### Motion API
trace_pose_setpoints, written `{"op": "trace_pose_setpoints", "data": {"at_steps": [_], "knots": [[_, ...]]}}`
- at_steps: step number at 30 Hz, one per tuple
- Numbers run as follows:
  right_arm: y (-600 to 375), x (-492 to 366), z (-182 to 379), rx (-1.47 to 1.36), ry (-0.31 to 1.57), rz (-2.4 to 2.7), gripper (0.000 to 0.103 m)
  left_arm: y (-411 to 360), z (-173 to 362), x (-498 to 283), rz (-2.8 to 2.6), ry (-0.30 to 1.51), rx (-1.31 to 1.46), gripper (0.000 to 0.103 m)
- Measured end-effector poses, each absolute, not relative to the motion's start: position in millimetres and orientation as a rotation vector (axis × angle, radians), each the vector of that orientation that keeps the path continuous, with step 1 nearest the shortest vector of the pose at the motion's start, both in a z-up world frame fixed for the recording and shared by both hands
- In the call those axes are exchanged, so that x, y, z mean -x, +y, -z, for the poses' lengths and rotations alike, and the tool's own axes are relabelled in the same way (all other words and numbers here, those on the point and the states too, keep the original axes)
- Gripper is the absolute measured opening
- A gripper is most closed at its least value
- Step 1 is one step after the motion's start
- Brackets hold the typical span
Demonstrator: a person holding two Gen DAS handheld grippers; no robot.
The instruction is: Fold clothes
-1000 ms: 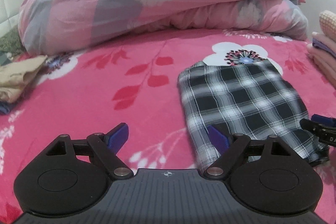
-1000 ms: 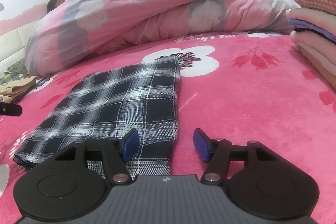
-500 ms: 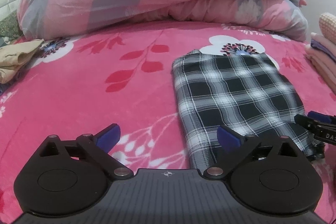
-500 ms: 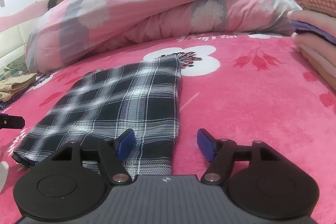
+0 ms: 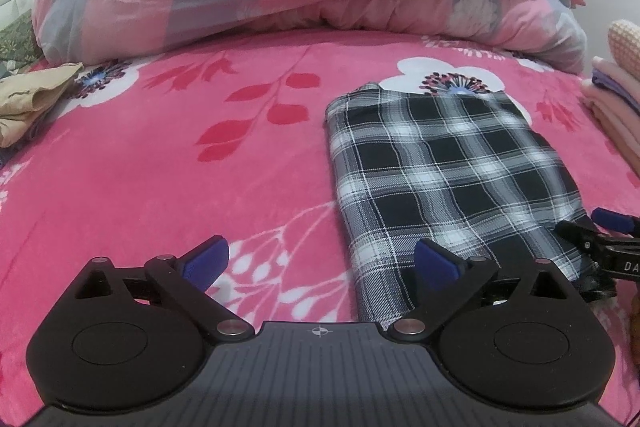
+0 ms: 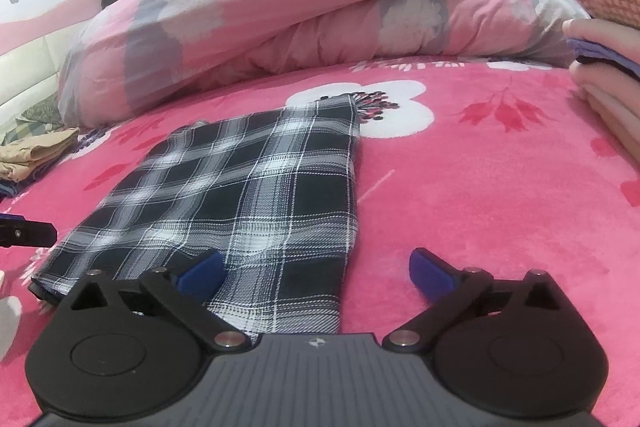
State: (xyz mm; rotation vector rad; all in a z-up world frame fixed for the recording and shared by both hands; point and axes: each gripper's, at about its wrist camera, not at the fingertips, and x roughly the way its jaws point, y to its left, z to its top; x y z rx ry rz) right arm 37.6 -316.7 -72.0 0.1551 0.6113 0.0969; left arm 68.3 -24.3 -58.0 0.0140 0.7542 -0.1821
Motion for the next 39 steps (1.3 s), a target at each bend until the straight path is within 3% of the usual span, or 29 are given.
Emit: {"op": "trace_pose_setpoints", "data": {"at_steps": [39], "knots": [[-319.1, -38.9, 73.8, -0.181, 0.622, -0.103, 0.103, -22.8, 65.3, -68.0, 0.179, 0.768, -0.005, 0.100]]}}
